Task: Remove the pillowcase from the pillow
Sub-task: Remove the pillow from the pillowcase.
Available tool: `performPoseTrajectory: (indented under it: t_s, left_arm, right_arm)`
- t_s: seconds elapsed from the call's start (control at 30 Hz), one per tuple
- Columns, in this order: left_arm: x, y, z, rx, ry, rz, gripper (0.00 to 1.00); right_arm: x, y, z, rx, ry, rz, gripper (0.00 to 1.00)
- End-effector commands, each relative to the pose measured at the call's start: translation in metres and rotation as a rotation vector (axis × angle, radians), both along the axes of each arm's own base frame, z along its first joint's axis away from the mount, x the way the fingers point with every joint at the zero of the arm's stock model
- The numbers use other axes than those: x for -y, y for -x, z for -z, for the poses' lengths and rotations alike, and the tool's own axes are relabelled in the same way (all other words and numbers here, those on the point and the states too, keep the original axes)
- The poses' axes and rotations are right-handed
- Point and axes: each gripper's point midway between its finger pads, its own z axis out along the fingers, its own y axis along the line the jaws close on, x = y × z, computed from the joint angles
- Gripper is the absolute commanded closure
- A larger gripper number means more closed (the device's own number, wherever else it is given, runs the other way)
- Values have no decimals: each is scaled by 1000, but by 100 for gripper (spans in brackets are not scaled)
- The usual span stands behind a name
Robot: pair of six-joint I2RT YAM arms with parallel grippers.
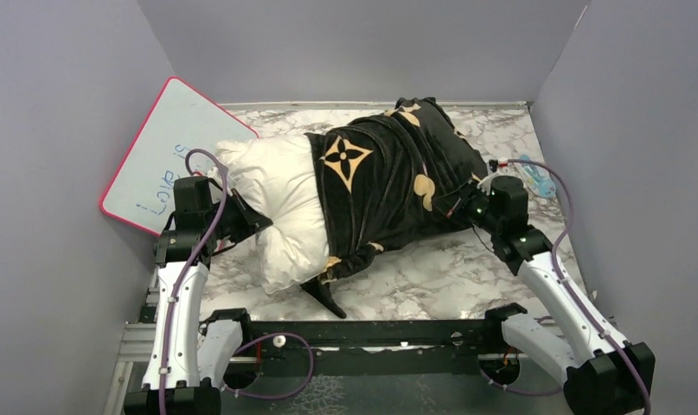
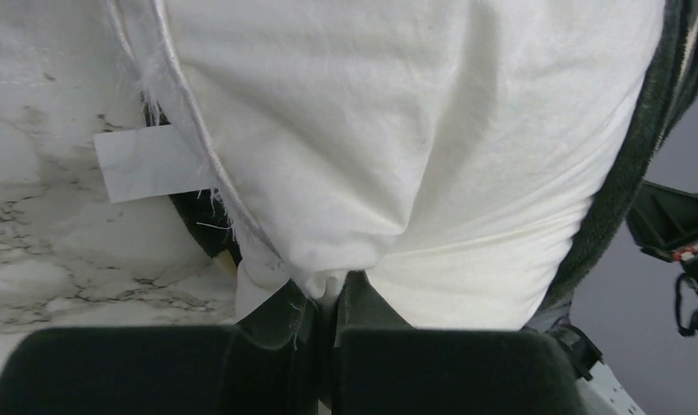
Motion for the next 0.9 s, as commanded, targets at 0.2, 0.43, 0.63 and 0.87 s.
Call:
performPoseTrajectory:
  t_s: [0.2, 0.43, 0.63, 0.87]
  left_arm:
    - [-12, -16, -23, 90, -78, -16, 100]
    - [-5, -12, -17, 75, -29, -2, 100]
    - [-3, -10, -15, 71, -19, 1, 100]
    - [-1, -8, -16, 74, -6, 0, 100]
  right_arm:
    - [-47, 62, 7, -129, -213, -417, 58]
    - [-52, 89, 21, -124, -363, -409, 23]
    - [-62, 81, 38, -145, -423, -425, 18]
    - [-105, 55, 42, -101, -413, -408, 32]
